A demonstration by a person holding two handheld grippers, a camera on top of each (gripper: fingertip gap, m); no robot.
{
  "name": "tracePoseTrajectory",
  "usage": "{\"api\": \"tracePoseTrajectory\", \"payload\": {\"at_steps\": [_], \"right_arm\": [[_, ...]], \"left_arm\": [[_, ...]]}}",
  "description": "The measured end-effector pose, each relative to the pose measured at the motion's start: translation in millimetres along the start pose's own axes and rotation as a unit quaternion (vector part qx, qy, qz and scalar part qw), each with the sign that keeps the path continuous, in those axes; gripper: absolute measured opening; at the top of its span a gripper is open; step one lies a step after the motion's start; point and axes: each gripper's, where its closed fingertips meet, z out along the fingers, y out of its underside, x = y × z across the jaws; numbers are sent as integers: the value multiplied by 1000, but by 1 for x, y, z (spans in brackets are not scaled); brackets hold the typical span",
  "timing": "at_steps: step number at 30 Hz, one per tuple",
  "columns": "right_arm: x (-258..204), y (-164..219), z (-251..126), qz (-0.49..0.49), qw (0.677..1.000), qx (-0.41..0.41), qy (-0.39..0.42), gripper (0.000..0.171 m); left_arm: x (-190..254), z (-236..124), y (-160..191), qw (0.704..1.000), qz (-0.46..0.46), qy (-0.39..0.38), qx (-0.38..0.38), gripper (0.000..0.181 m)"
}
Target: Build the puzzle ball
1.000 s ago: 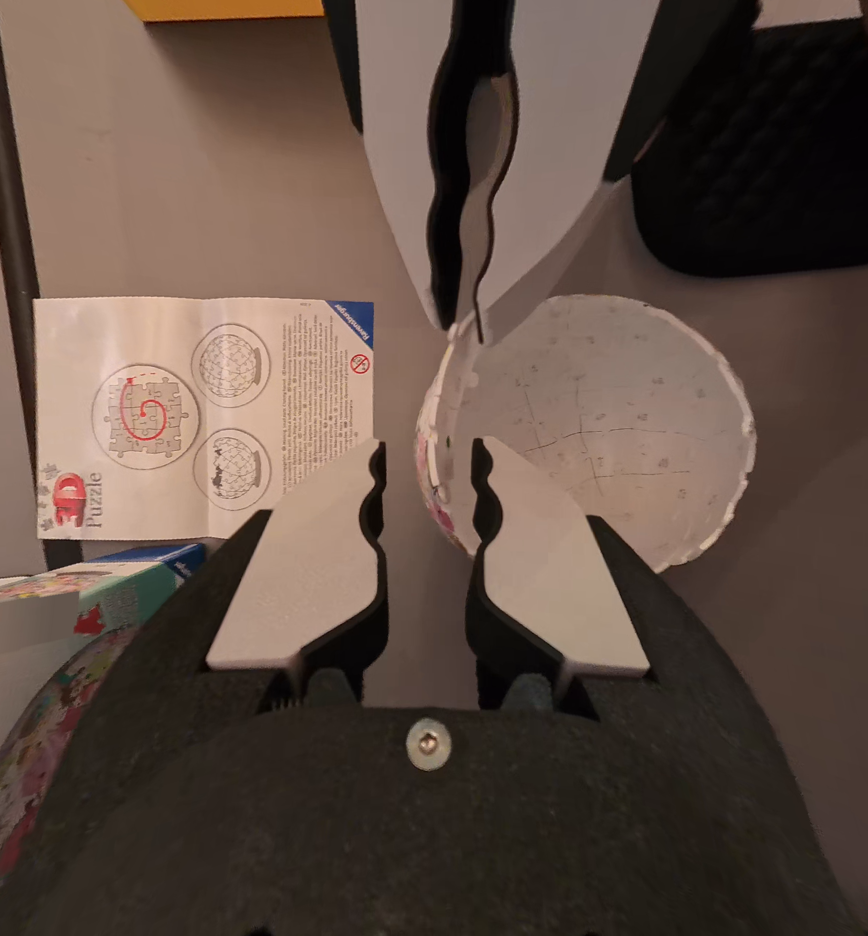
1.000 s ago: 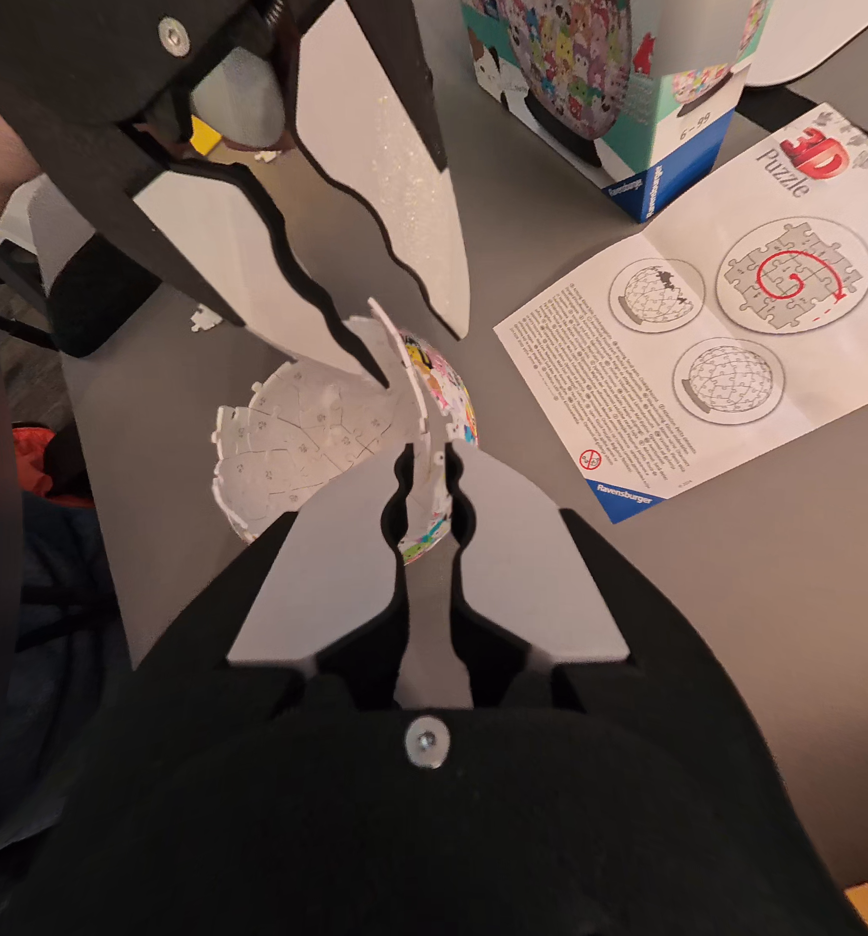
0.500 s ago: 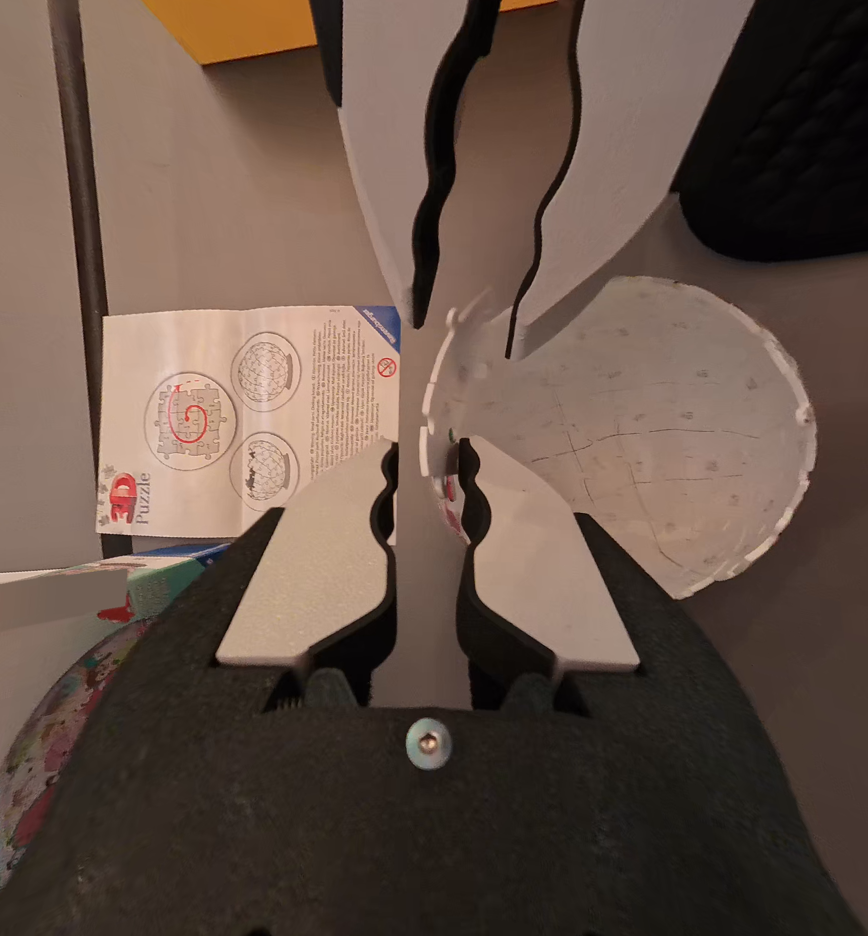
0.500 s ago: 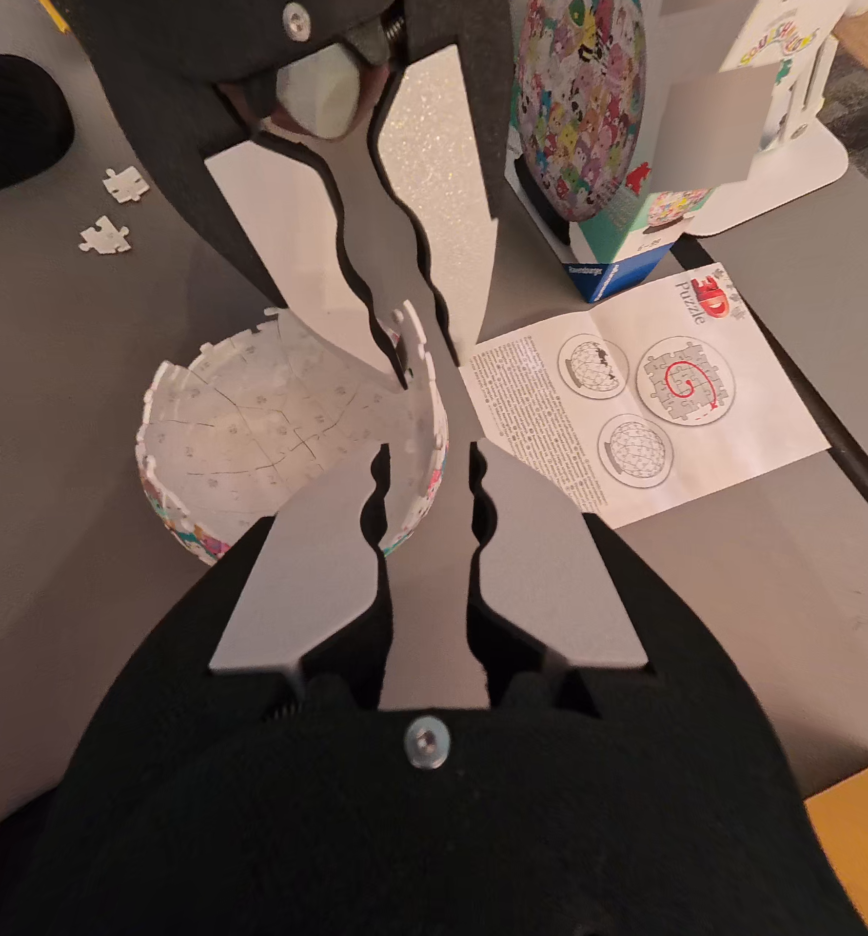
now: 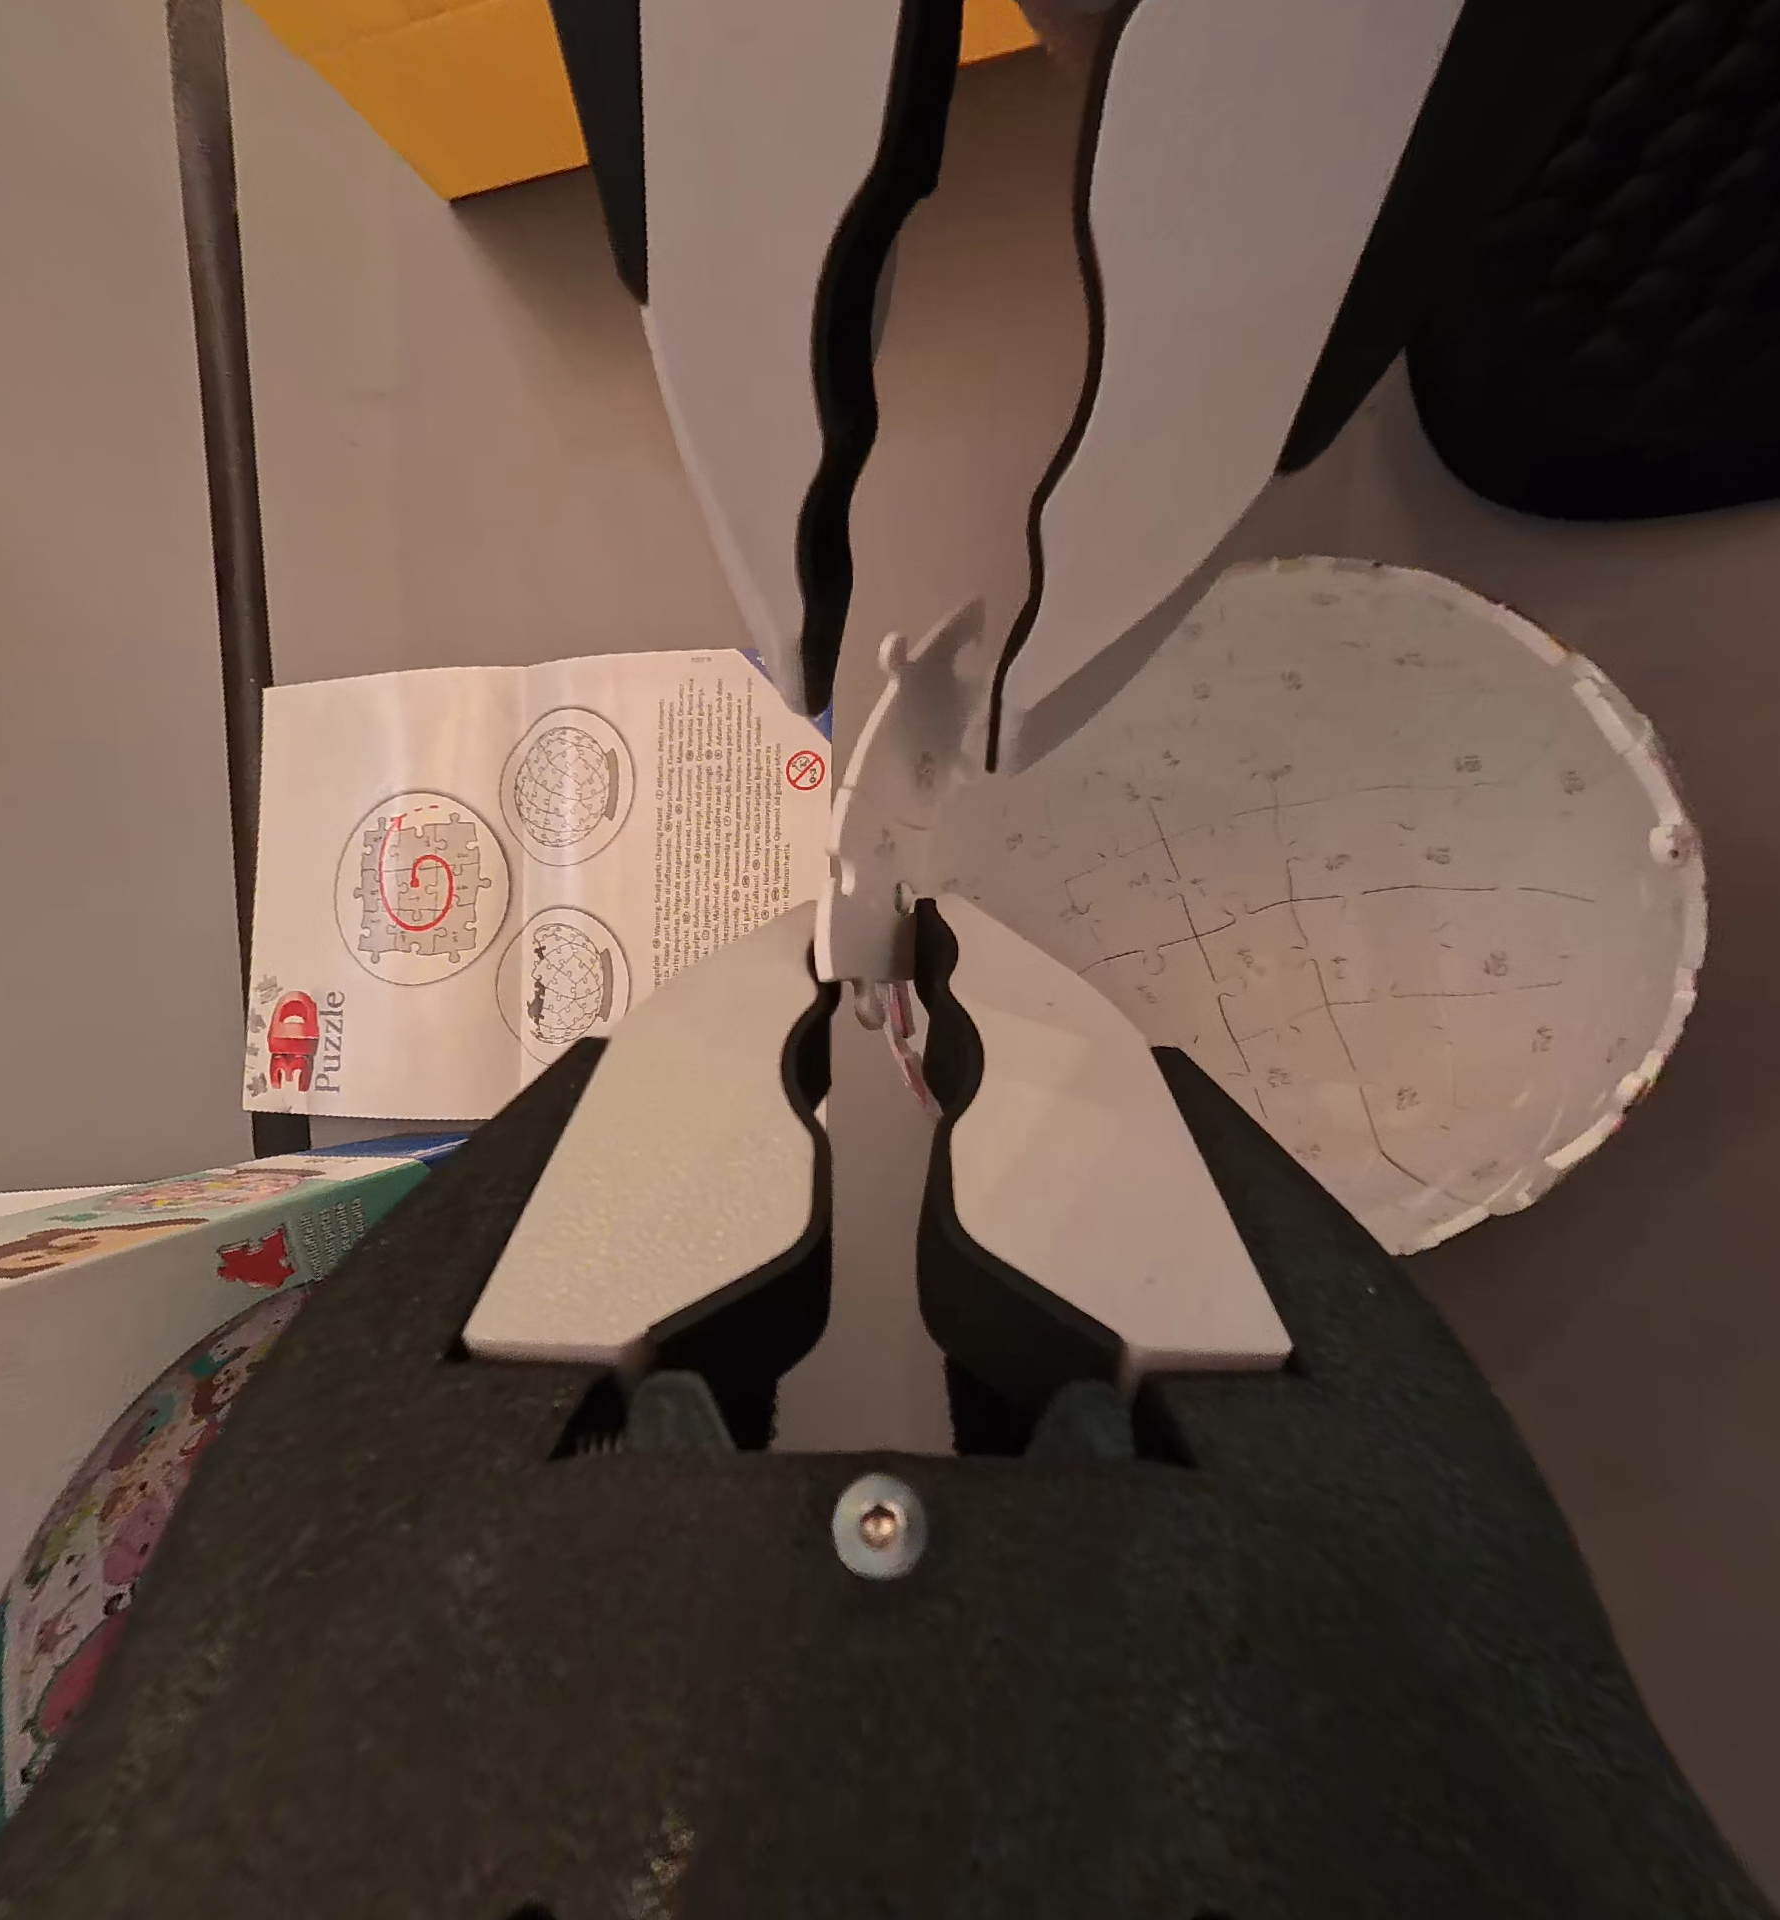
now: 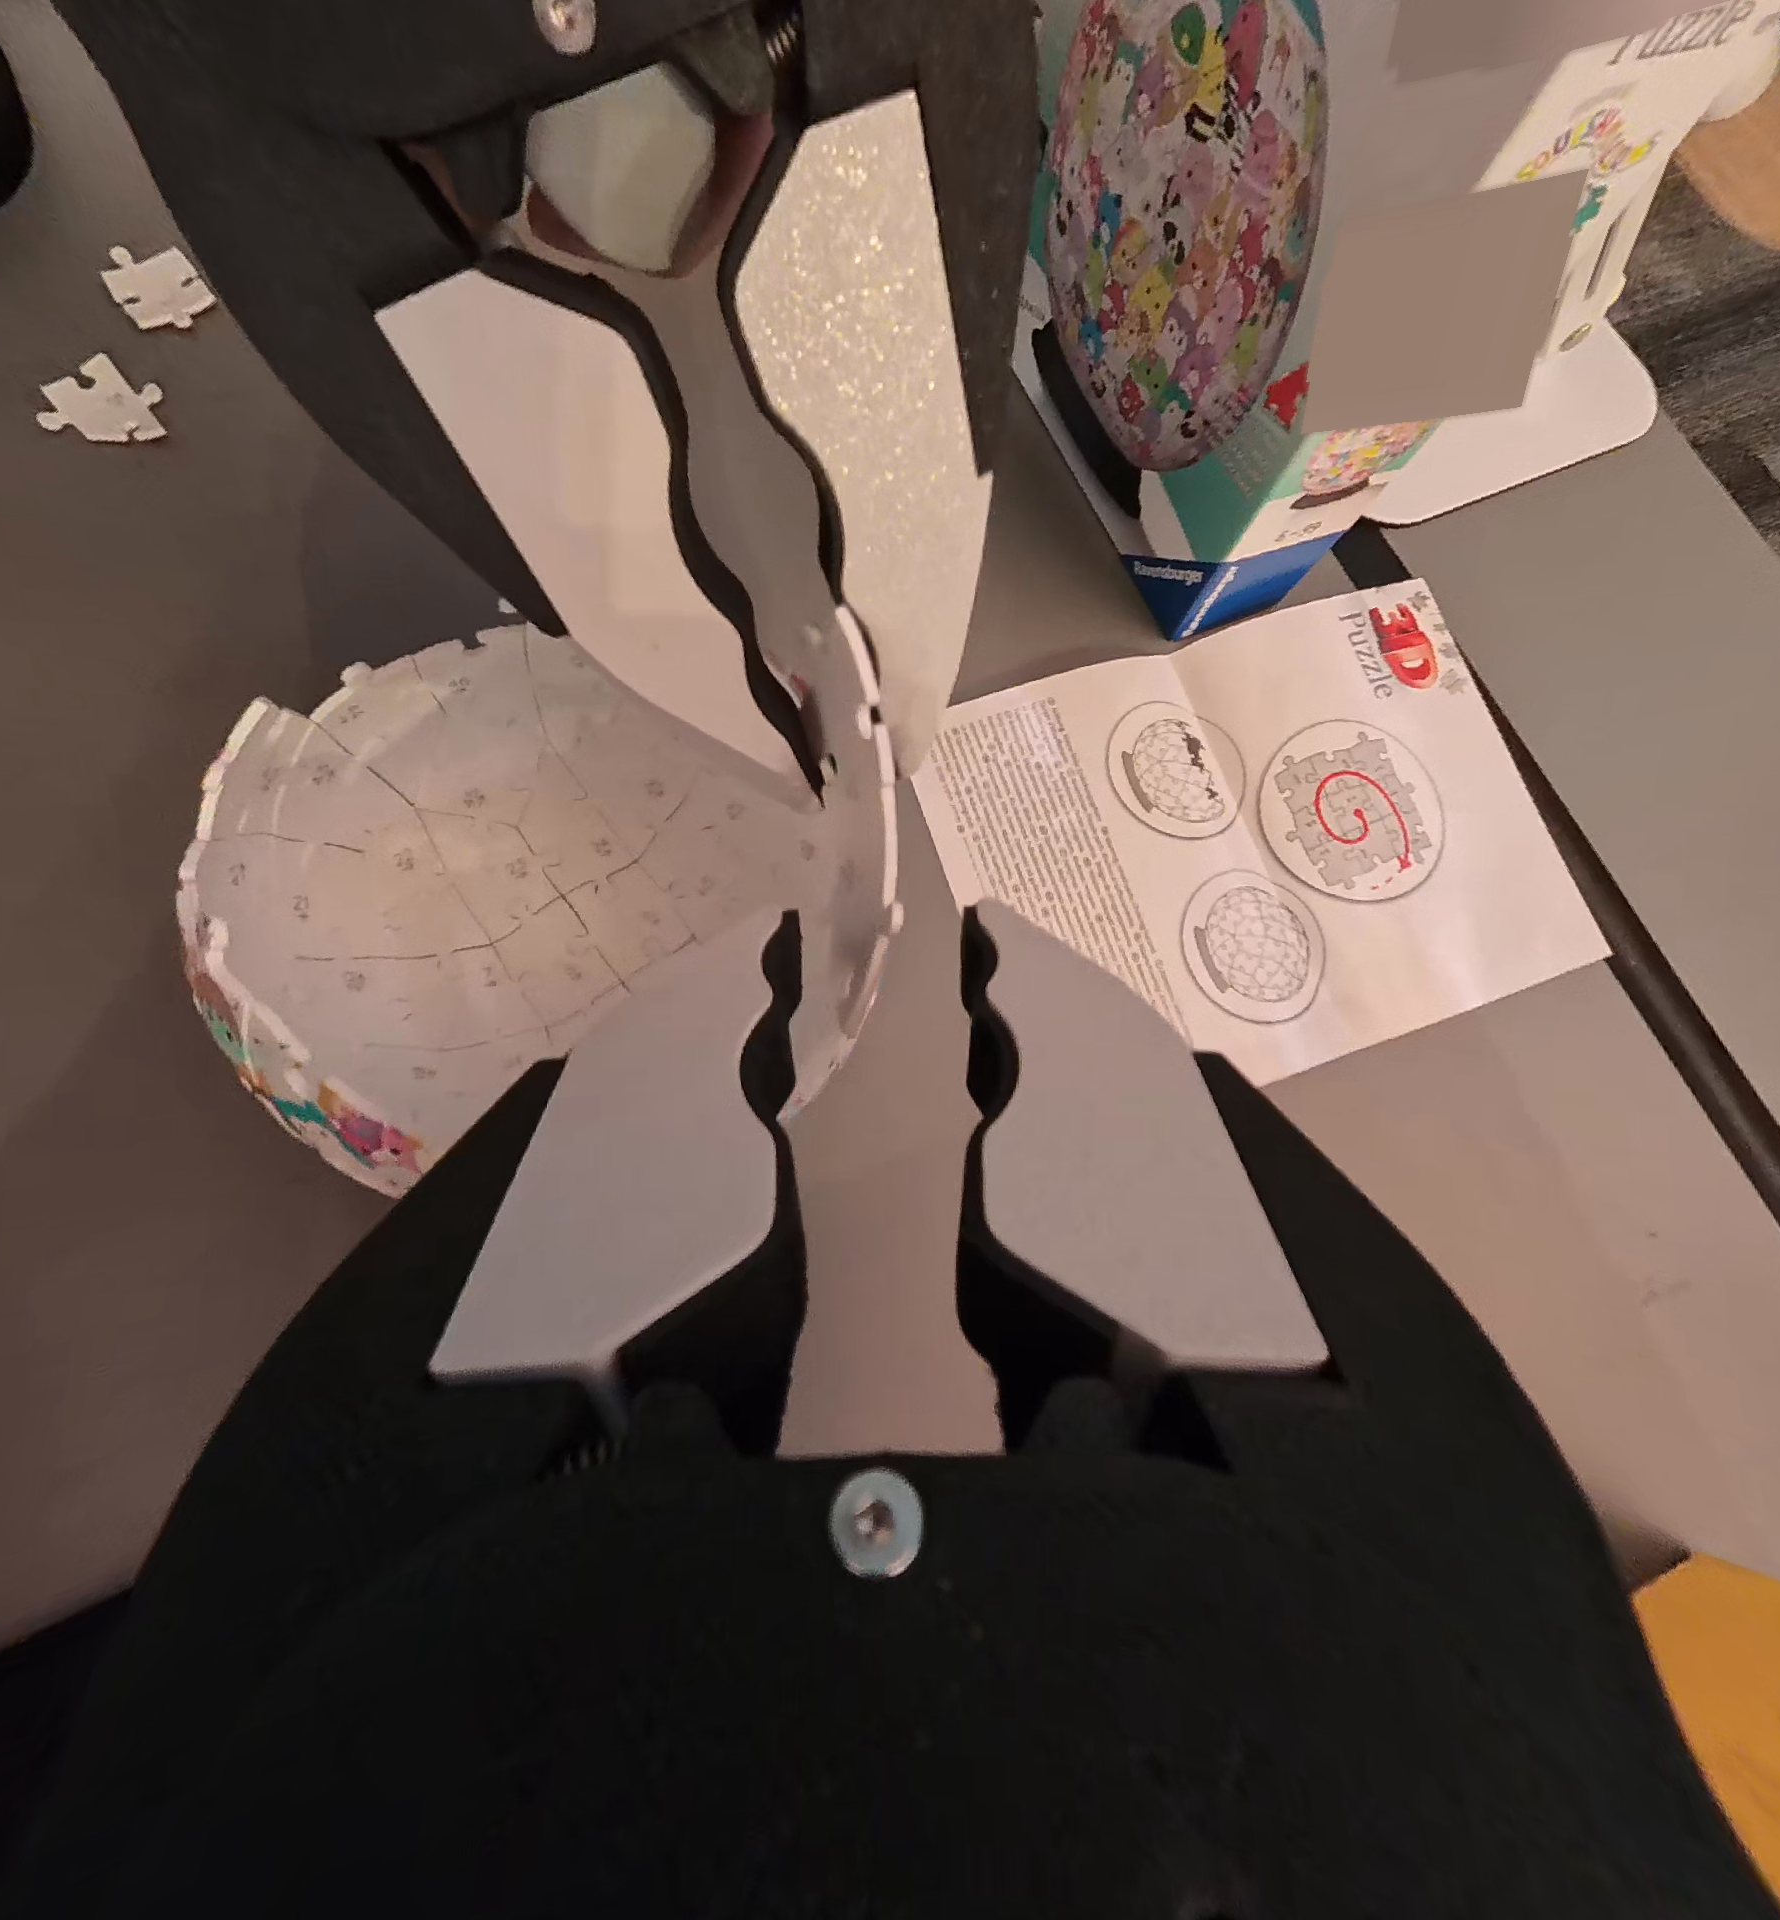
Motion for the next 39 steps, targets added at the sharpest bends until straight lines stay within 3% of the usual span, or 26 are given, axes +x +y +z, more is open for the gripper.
{"api": "tracePoseTrajectory", "payload": {"at_steps": [22,30,39], "right_arm": [[4,3,4,-54,997,-27,45,24],[4,2,7,-55,997,-29,50,17],[5,3,8,-61,996,-34,60,16]], "left_arm": [[0,1,-1,1000,1,-15,13,7],[-1,3,-2,1000,3,-20,15,13],[-2,3,-6,999,24,-31,28,6]]}}
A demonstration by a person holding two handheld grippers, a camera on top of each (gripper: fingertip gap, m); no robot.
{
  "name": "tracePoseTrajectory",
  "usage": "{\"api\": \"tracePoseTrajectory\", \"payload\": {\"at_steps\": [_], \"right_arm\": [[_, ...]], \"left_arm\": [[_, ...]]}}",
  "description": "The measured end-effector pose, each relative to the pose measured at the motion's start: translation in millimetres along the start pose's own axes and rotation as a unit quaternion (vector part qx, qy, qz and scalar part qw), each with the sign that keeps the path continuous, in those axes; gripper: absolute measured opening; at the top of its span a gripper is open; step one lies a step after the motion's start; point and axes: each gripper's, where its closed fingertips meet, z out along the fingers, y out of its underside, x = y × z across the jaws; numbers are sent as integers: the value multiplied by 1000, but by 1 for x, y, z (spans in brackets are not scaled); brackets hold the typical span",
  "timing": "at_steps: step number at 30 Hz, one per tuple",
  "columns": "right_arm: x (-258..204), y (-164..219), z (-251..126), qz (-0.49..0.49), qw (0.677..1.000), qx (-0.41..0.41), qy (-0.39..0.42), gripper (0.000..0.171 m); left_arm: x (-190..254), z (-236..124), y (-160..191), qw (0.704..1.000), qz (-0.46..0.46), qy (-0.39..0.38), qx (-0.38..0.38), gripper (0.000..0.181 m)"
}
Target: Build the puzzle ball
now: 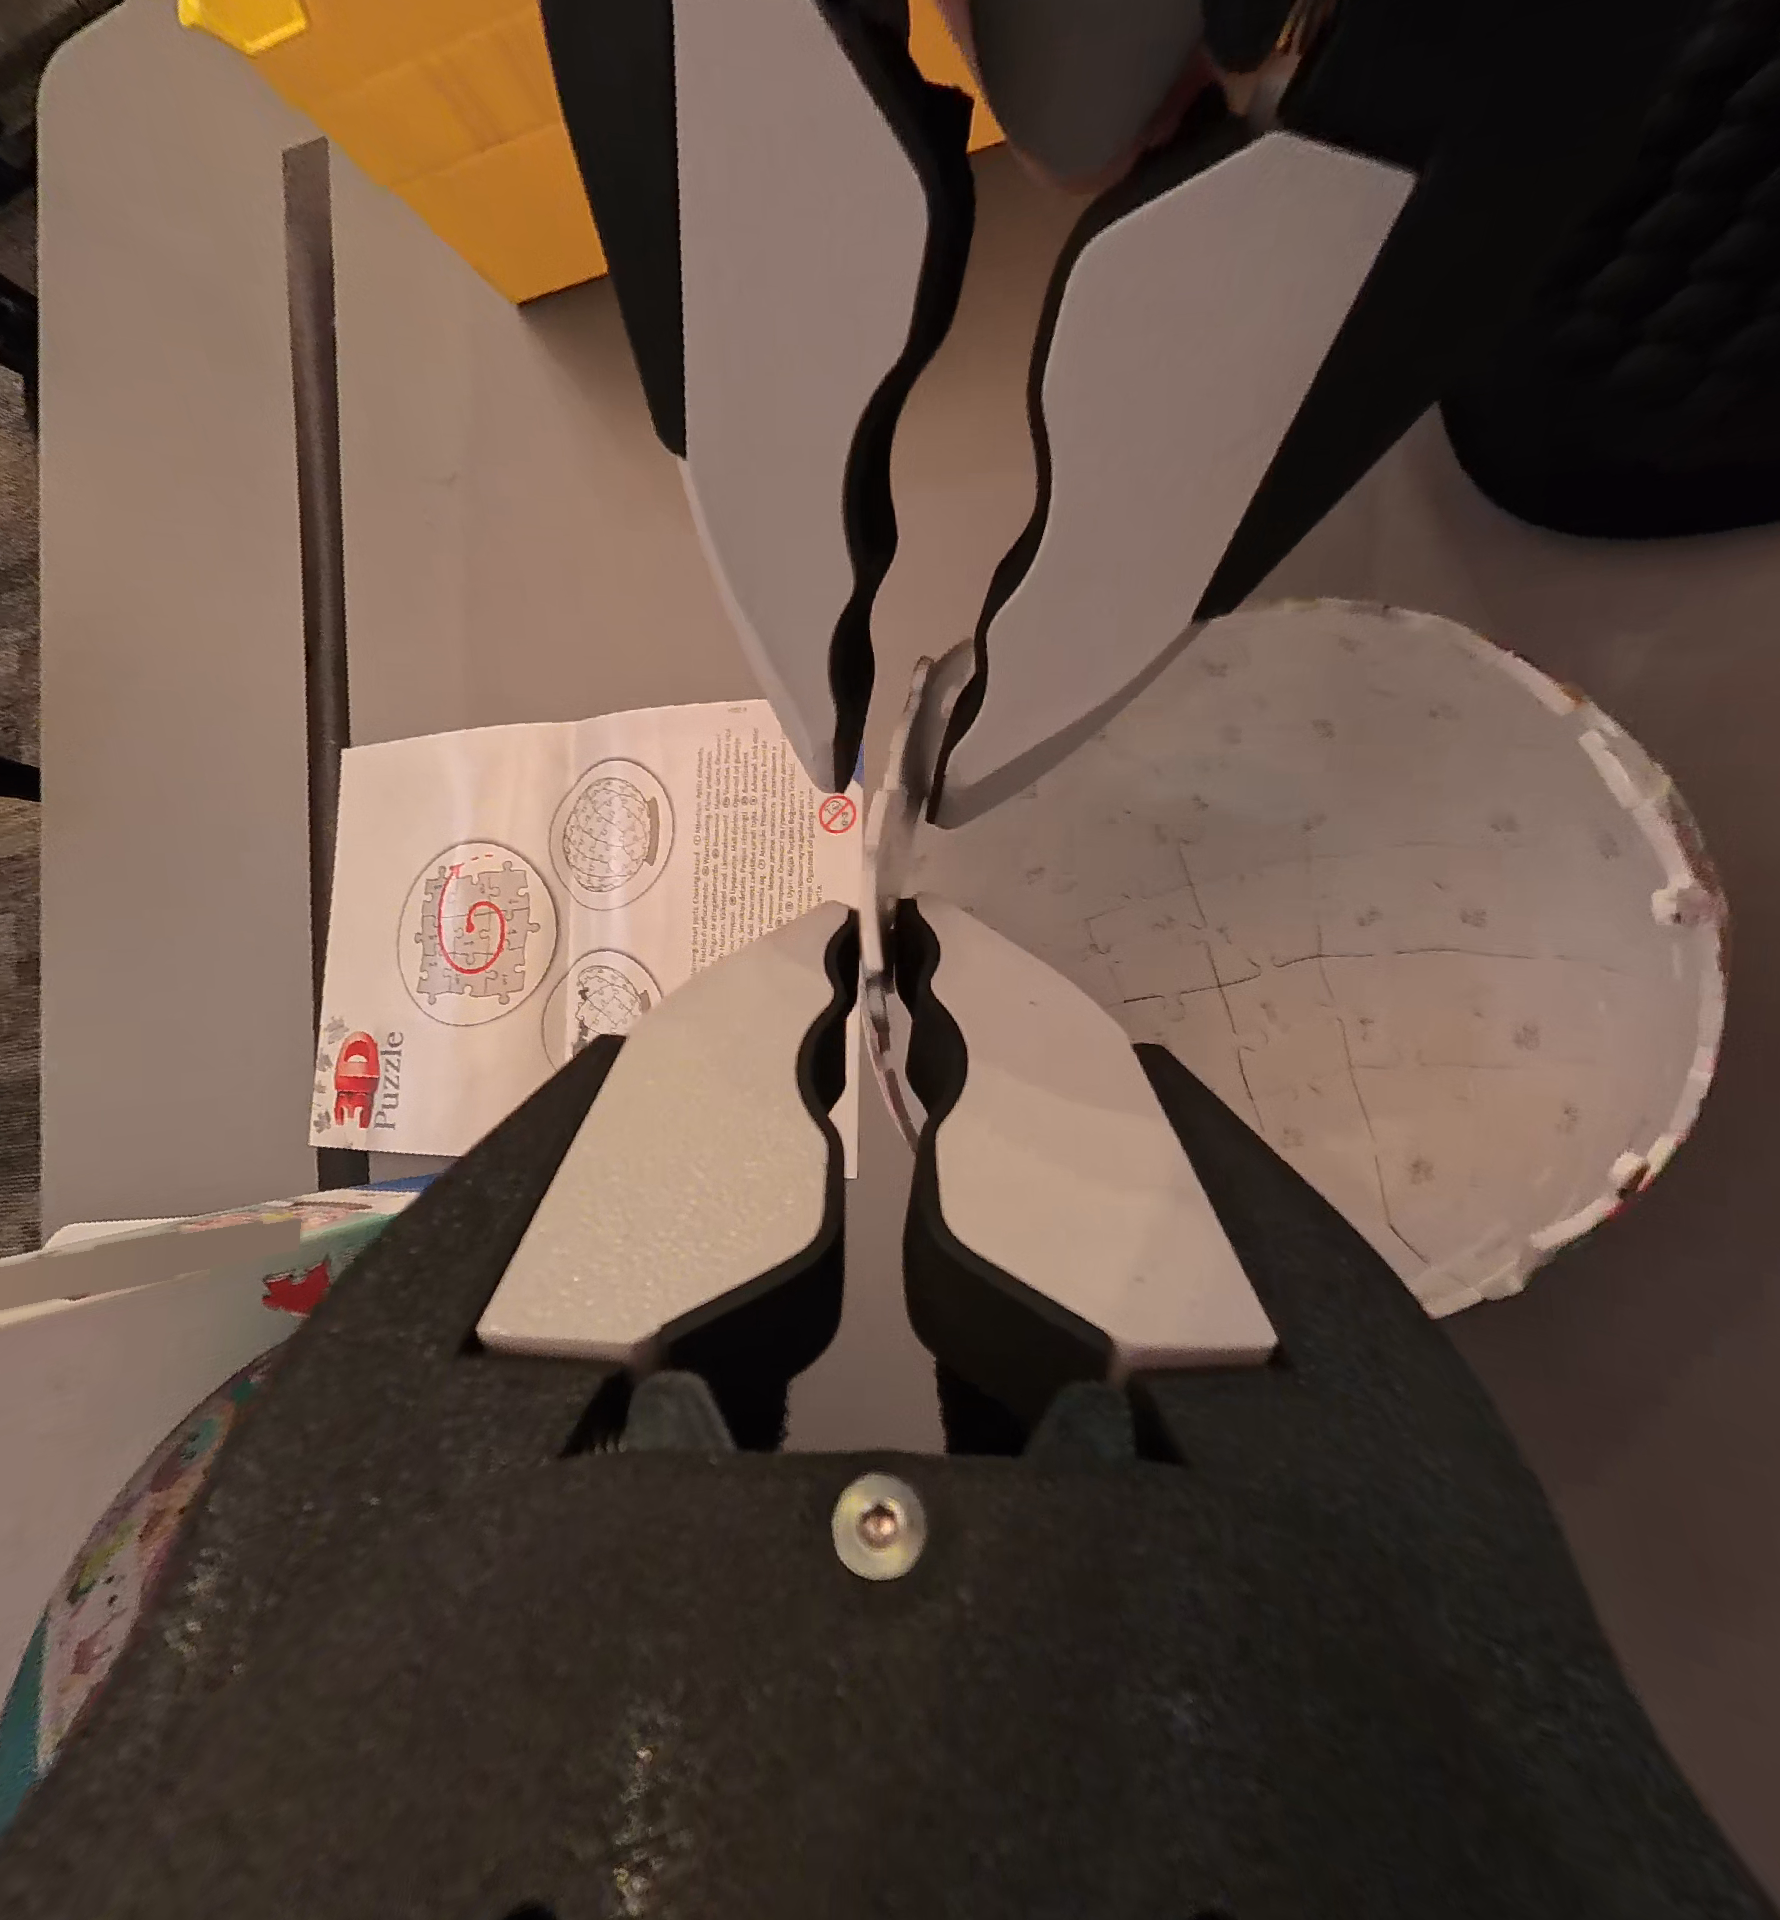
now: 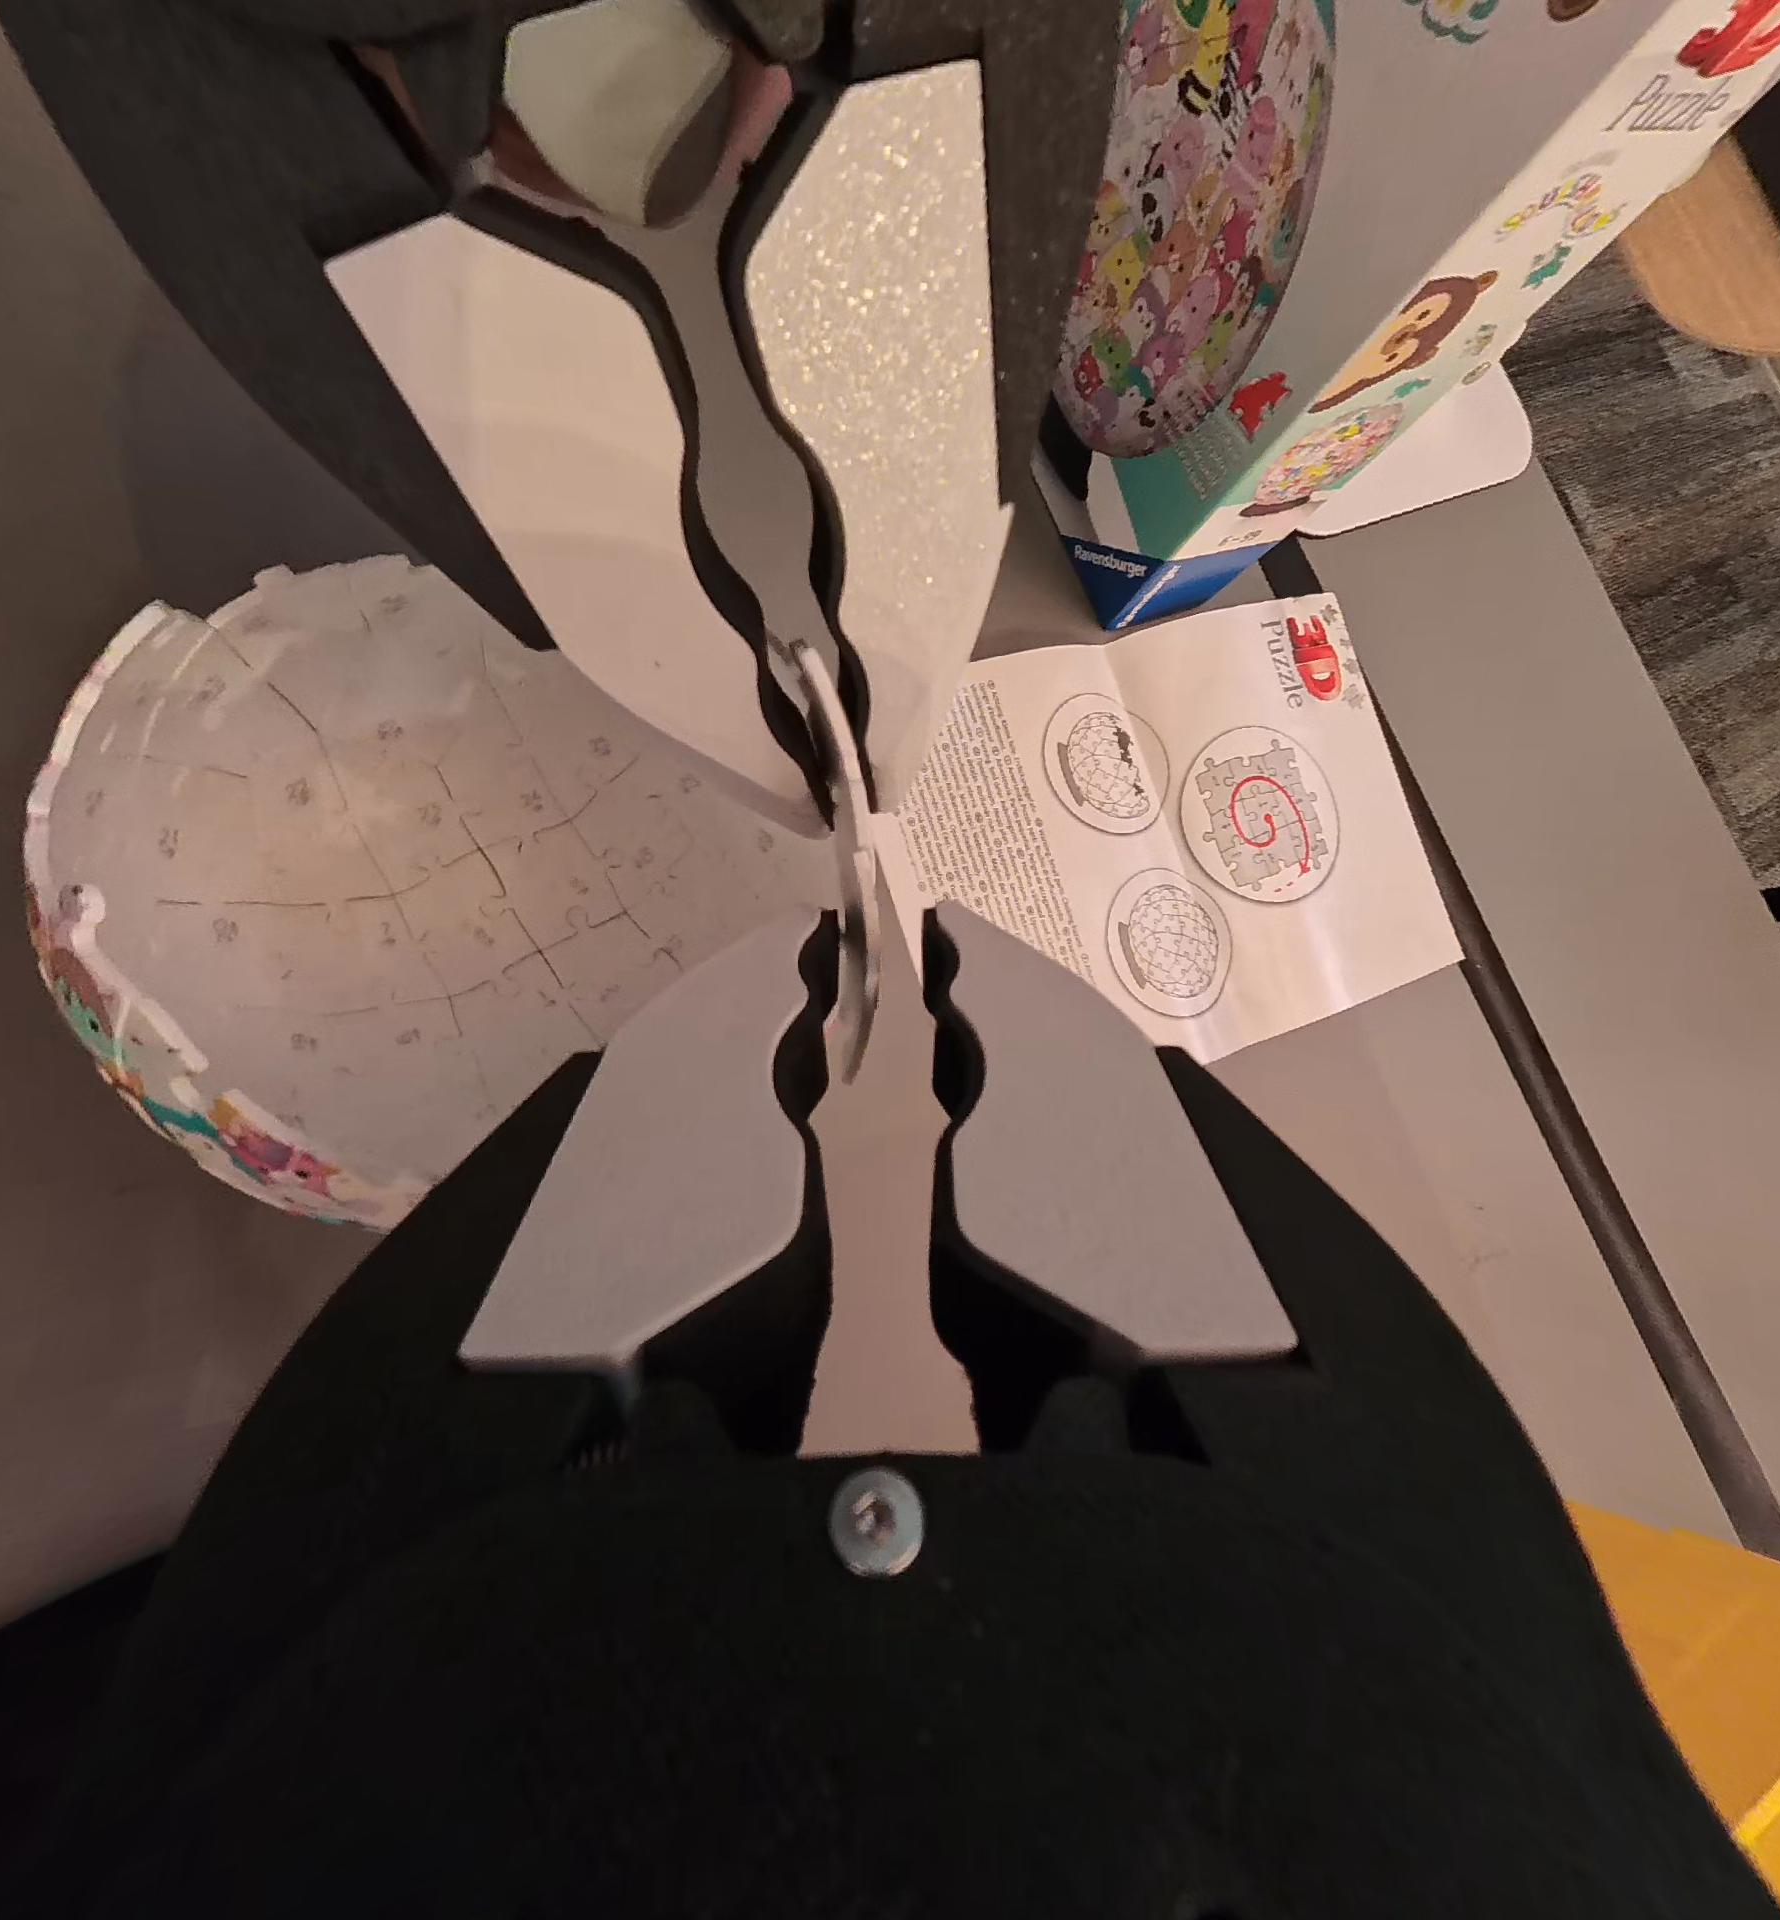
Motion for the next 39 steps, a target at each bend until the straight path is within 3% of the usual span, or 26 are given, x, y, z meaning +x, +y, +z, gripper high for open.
{"api": "tracePoseTrajectory", "payload": {"at_steps": [15,24,26,39], "right_arm": [[-1,-5,-13,8,999,34,-3,21],[-3,1,-6,2,1000,16,-7,20],[-3,1,-6,1,1000,15,-8,20],[-1,5,-2,-14,1000,3,7,18]], "left_arm": [[-2,0,0,999,17,-30,22,5],[-3,1,-2,999,14,-31,22,12],[-2,1,-1,999,16,-27,21,5],[-2,1,-2,999,19,-32,30,5]]}}
